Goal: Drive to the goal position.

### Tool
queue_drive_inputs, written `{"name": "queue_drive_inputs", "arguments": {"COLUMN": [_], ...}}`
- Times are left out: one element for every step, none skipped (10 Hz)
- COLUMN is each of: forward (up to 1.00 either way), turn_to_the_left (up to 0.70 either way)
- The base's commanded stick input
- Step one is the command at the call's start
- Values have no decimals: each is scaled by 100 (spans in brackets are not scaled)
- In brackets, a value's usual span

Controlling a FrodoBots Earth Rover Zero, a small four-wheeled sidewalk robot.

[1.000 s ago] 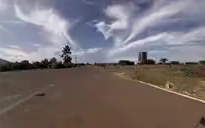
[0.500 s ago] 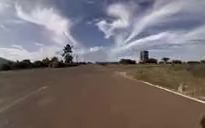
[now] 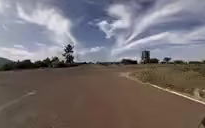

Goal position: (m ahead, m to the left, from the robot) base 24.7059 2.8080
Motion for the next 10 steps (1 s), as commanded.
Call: {"name": "queue_drive_inputs", "arguments": {"forward": [100, 100, 100, 100, 100, 100, 100, 100, 100, 100], "turn_to_the_left": [0, 0, 0, 0, 0, 0, 0, 0, 0, 0]}}
